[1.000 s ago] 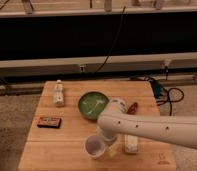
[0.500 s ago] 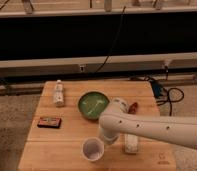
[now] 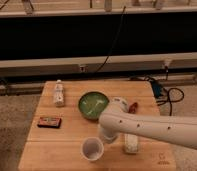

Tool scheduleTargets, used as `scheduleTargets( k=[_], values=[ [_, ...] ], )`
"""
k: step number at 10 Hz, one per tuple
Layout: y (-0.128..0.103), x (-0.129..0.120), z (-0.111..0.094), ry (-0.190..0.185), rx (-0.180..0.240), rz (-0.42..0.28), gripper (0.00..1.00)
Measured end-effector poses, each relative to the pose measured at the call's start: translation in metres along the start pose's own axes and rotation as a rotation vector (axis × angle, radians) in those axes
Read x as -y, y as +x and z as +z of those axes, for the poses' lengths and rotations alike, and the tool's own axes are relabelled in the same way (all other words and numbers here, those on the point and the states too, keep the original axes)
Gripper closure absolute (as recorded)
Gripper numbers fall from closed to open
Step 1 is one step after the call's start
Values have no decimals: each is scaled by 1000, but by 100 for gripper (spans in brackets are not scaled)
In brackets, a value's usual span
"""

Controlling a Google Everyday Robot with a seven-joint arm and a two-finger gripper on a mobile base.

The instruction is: Place the ceramic cup in the ceramic bowl

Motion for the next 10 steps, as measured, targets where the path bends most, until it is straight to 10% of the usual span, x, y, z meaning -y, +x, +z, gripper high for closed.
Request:
scheduleTargets(
  k=[5, 10],
  values=[
    [1, -3, -45, 69, -30, -28, 24],
    [-23, -34, -74, 76, -34, -100, 20]
  ],
)
